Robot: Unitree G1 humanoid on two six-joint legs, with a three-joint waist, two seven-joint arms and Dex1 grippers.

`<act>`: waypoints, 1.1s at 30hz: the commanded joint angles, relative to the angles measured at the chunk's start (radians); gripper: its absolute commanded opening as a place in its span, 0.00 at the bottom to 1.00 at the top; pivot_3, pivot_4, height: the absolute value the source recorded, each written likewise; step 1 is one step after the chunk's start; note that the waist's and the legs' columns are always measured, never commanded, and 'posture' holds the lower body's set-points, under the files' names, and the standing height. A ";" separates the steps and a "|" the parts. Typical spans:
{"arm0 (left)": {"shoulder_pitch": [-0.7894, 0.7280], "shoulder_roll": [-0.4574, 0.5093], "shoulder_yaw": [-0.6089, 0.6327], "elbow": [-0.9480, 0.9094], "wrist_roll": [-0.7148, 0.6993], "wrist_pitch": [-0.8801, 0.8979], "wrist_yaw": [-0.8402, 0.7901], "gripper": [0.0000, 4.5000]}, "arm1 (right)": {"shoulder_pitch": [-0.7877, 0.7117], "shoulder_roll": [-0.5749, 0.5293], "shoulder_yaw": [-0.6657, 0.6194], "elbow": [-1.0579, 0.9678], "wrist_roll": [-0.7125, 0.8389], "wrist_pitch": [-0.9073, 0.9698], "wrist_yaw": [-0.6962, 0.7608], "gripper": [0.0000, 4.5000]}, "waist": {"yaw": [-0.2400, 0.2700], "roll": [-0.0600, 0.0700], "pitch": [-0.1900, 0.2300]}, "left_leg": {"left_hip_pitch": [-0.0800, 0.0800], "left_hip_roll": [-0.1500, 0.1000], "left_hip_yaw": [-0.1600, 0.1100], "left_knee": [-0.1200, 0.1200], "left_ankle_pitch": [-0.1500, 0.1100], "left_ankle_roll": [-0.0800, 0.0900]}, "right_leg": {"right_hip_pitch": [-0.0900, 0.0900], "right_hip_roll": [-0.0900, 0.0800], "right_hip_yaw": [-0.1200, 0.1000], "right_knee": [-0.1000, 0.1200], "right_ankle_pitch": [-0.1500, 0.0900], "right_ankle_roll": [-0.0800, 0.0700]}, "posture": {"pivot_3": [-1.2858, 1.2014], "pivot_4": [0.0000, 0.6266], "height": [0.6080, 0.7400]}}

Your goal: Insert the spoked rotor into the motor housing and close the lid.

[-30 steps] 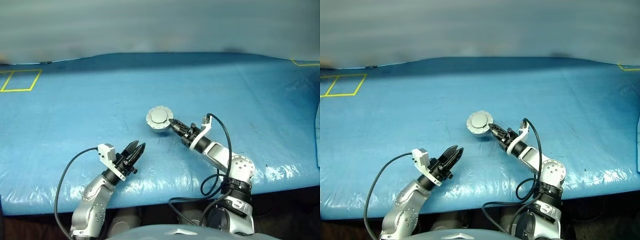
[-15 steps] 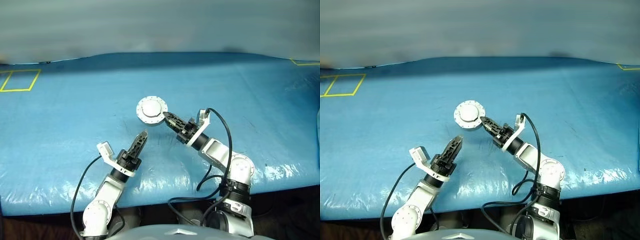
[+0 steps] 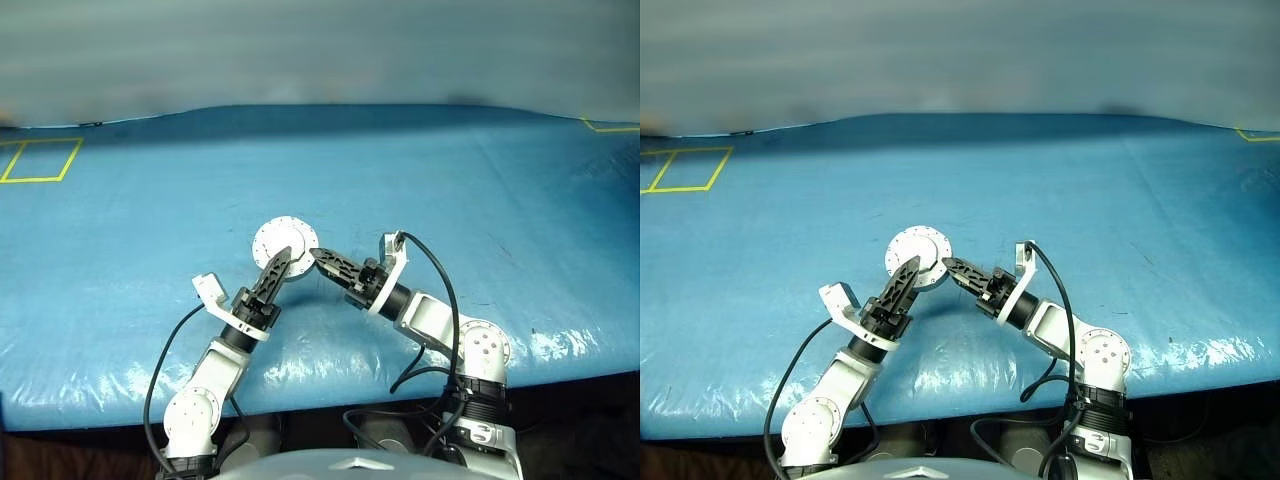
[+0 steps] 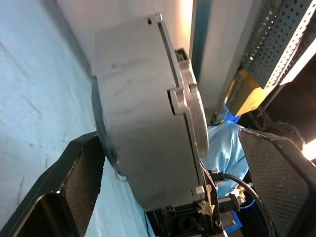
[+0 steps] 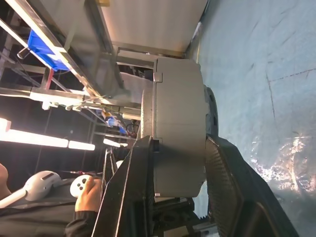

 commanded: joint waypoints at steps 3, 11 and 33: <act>-0.020 -0.079 -0.002 -0.011 -0.022 -0.034 -0.011 0.99 | 0.006 -0.012 0.031 -0.067 0.077 -0.032 0.029 0.25 | 0.003 0.000 0.000 | 0.000 0.000 0.000 0.000 0.000 0.000 | 0.000 0.000 0.000 0.000 0.000 -0.001 | 0.52 0.24 1.00; -0.020 -0.074 -0.013 -0.001 -0.030 -0.037 -0.007 0.56 | 0.016 -0.029 0.073 -0.082 0.083 -0.061 0.030 0.25 | 0.005 0.000 0.000 | 0.000 0.000 0.000 0.000 0.000 0.001 | 0.001 0.000 0.000 -0.002 0.001 0.000 | 0.52 0.24 1.00; -0.084 -0.134 0.035 0.022 0.023 -0.203 0.152 0.56 | 0.007 -0.054 0.107 -0.066 -0.265 -0.373 0.050 0.67 | 0.011 -0.001 0.000 | 0.000 0.000 0.002 0.001 -0.001 0.001 | 0.001 0.001 0.002 -0.005 0.006 0.004 | 0.52 0.24 1.00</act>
